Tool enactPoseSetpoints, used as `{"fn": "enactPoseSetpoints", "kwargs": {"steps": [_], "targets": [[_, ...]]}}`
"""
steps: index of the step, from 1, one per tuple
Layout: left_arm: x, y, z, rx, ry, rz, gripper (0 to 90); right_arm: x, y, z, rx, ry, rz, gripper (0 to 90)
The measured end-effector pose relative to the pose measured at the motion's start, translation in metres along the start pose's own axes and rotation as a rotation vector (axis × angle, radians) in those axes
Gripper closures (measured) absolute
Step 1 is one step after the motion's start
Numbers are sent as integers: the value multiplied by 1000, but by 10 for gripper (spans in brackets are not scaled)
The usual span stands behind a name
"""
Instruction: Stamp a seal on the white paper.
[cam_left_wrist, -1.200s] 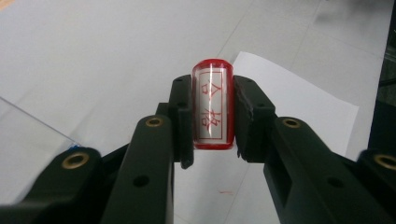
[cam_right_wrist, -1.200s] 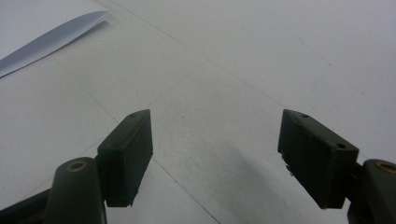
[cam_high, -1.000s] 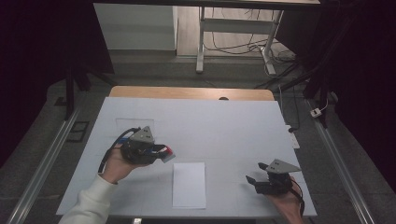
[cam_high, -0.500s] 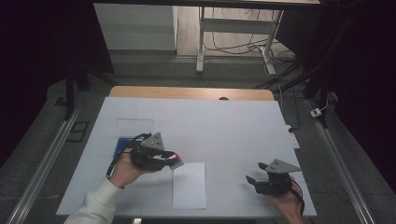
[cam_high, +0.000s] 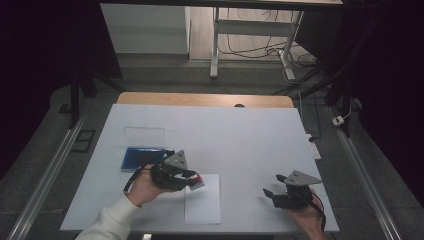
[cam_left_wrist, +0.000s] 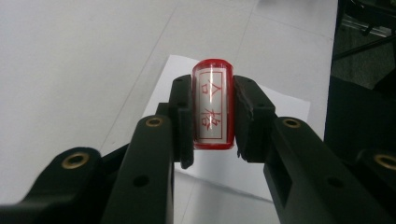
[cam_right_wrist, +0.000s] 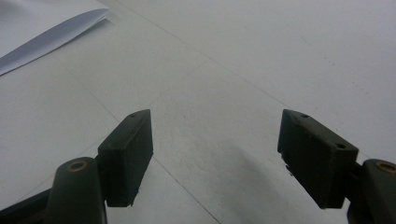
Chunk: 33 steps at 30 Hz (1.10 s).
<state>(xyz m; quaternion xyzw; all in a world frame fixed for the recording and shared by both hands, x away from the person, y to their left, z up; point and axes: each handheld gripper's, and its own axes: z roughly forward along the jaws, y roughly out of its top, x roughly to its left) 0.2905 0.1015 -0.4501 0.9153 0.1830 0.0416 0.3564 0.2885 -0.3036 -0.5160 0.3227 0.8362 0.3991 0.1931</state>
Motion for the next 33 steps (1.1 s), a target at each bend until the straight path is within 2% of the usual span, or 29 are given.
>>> {"fn": "enactPoseSetpoints", "kwargs": {"steps": [16, 25, 33], "targets": [[-5, 2, 21, 37, -2, 11, 706, 0, 0, 1, 13, -10, -7, 263], [-9, 4, 34, 83, 26, 35, 706, 0, -1, 1, 15, -4, -6, 263], [-11, 6, 39, 97, 25, 44, 706, 0, -1, 2, 19, -1, -7, 263]]}}
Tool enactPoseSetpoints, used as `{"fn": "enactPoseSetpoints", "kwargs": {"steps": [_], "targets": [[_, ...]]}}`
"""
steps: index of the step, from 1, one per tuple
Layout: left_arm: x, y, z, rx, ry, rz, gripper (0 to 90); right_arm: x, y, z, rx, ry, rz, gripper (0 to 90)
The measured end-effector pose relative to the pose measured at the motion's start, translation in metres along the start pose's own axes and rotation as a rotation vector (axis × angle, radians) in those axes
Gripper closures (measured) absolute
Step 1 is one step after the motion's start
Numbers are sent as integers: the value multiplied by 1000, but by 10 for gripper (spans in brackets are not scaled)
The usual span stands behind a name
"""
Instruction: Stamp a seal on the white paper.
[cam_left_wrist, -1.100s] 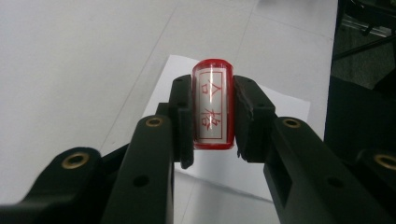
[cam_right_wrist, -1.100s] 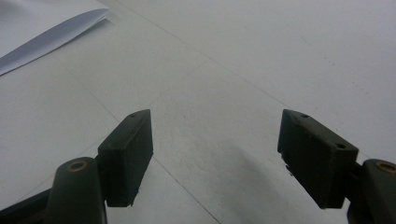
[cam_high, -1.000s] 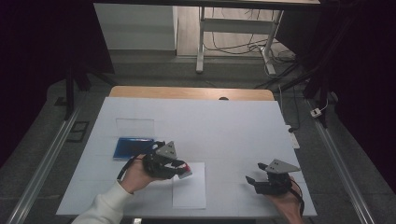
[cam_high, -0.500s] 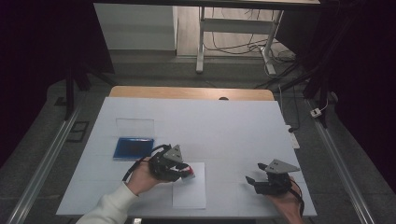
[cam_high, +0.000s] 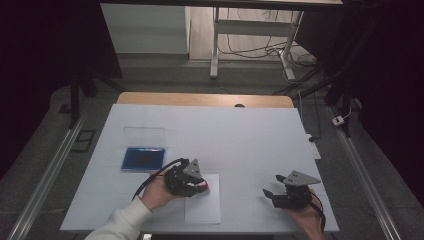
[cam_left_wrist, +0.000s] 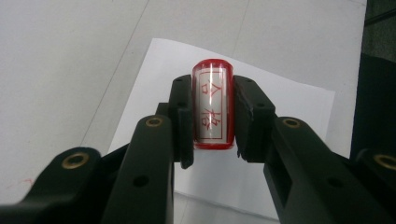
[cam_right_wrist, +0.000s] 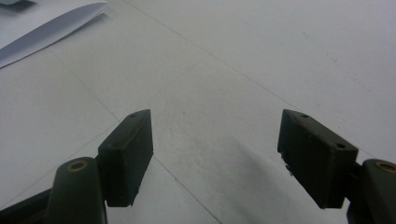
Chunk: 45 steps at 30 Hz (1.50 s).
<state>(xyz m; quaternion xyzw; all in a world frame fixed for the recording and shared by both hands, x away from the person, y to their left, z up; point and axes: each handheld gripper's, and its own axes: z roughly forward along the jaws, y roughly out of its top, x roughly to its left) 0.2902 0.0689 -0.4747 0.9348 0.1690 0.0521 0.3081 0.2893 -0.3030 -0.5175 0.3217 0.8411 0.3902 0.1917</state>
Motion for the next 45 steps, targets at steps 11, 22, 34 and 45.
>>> {"fn": "enactPoseSetpoints", "kwargs": {"steps": [11, 22, 34, 45], "targets": [[-1, 1, 5, 16, -2, 6, 706, 0, 0, 0, 2, -2, 1, 263], [-2, 1, 11, 39, 3, 14, 706, 0, 0, 0, 4, -1, 2, 263], [0, 1, 16, 66, 3, 24, 706, 1, 0, 0, 9, -7, -7, 263], [-3, 5, 19, 85, 20, 35, 707, 1, 0, 0, 8, -11, -7, 263]]}}
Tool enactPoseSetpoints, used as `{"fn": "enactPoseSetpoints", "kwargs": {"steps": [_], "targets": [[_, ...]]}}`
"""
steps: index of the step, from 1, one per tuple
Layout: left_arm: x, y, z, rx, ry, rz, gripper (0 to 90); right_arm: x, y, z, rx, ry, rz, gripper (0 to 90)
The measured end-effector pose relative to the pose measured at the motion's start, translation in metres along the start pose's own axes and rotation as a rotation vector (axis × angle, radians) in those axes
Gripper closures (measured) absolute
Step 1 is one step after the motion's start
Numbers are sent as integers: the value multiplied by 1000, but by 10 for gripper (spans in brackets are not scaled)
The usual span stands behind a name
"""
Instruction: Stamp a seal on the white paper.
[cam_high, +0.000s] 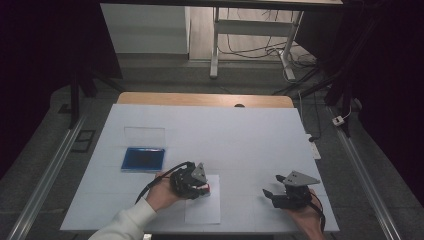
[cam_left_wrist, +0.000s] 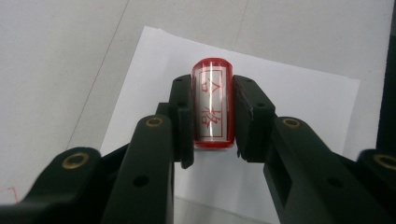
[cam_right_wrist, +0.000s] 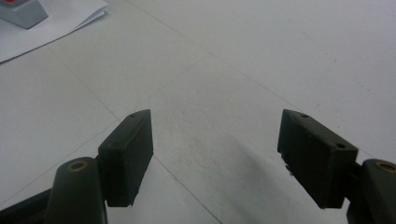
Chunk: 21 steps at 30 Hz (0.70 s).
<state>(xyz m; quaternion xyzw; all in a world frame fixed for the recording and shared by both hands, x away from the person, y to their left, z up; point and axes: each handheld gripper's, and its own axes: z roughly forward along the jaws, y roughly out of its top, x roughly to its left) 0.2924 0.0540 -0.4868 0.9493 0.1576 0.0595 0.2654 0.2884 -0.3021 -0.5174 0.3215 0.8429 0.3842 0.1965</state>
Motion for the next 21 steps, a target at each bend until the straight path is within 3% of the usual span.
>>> {"fn": "enactPoseSetpoints", "kwargs": {"steps": [21], "targets": [[1, 3, 4, 36, -6, -12, 710, 2, 1, 1, 2, 1, -6, 263]]}}
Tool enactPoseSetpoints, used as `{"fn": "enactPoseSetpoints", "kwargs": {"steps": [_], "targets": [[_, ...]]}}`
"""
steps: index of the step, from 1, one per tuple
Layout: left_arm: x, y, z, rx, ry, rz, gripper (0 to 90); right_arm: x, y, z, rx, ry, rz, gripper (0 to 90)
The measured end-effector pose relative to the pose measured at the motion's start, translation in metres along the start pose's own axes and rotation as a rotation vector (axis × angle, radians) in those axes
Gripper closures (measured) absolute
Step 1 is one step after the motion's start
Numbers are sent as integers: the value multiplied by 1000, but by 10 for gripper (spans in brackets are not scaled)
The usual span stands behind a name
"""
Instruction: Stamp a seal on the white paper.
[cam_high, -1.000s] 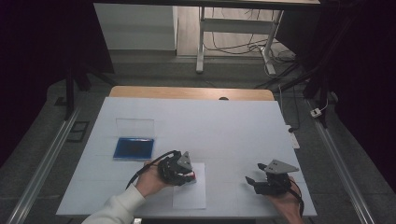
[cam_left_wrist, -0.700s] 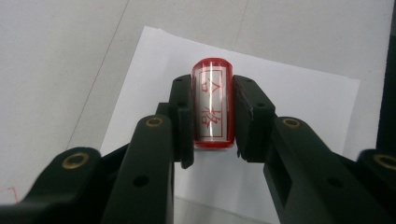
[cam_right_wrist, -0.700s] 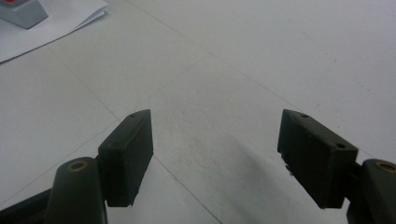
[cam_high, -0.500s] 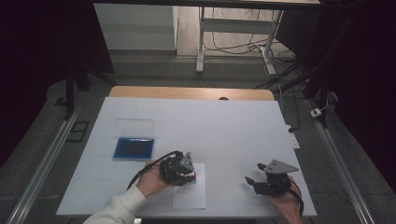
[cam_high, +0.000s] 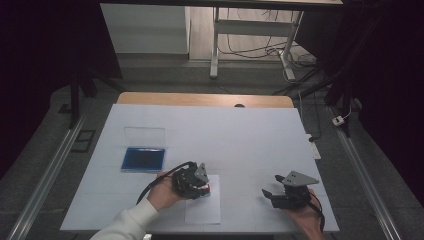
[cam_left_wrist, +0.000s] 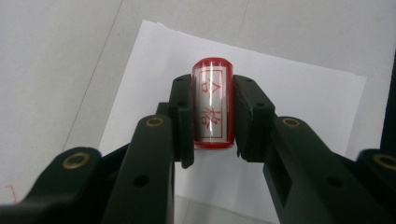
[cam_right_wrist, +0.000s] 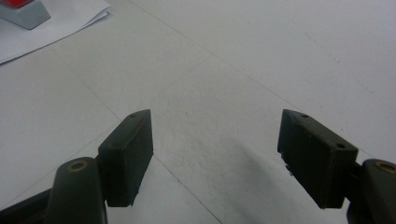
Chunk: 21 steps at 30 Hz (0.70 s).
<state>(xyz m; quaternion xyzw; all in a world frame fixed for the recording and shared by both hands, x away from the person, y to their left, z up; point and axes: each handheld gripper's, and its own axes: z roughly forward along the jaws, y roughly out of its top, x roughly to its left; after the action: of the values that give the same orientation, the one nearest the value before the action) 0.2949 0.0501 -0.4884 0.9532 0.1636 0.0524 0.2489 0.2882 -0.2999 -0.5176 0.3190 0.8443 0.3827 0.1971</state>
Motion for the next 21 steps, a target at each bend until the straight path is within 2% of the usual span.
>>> {"fn": "enactPoseSetpoints", "kwargs": {"steps": [8, 21], "targets": [[-1, 2, 1, 21, 6, 2, 712, 1, 1, 1, 0, 7, 2, 263], [-3, 2, 2, 24, 14, 7, 713, 3, 2, 2, 4, 9, -9, 263]]}}
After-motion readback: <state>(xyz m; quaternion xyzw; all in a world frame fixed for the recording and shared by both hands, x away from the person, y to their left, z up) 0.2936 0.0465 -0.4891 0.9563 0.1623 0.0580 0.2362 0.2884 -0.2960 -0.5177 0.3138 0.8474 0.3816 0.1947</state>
